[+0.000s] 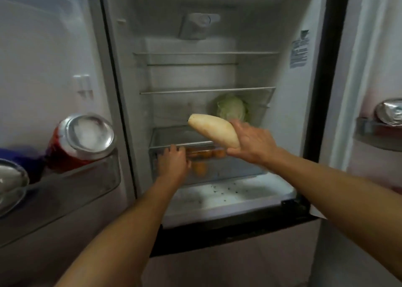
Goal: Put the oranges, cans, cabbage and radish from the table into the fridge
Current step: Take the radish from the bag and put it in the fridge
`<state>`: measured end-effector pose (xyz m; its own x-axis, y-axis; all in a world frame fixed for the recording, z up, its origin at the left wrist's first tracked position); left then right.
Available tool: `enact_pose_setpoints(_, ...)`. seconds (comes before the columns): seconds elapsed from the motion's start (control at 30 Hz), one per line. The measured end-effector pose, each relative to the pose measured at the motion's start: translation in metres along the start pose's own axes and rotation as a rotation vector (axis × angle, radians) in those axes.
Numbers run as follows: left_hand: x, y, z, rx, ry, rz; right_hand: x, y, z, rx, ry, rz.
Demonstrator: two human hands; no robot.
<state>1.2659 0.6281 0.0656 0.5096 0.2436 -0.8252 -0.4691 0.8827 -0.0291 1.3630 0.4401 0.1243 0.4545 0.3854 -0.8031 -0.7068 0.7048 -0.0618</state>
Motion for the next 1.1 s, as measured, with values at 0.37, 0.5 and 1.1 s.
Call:
enact_pose_setpoints(0.37, 0.064, 0.064, 0.082, -0.159, -0.121, 0.125, 0.101, 0.024, 0.174, -0.128, 0.125, 0.098)
enact_pose_setpoints(0.5, 0.084, 0.073, 0.085, -0.142, -0.176, 0.134, 0.136, 0.050, 0.213, -0.069, 0.296, 0.249)
enact_pose_setpoints(1.1, 0.119, 0.078, 0.078, -0.084, -0.224, 0.233, 0.234, 0.117, 0.315, 0.174, 0.618, 1.043)
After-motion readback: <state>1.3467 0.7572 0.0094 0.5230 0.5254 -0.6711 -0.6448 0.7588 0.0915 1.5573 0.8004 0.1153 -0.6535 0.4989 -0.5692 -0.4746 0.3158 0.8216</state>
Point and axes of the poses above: each hand's wrist, its own z-axis towards the middle knuckle, its own x-axis out of the palm, y = z × x, the point moved 5 cm from there along z, towards the middle knuckle, and after that the axes turned 5 degrees about -y, right-handed, at the moved point
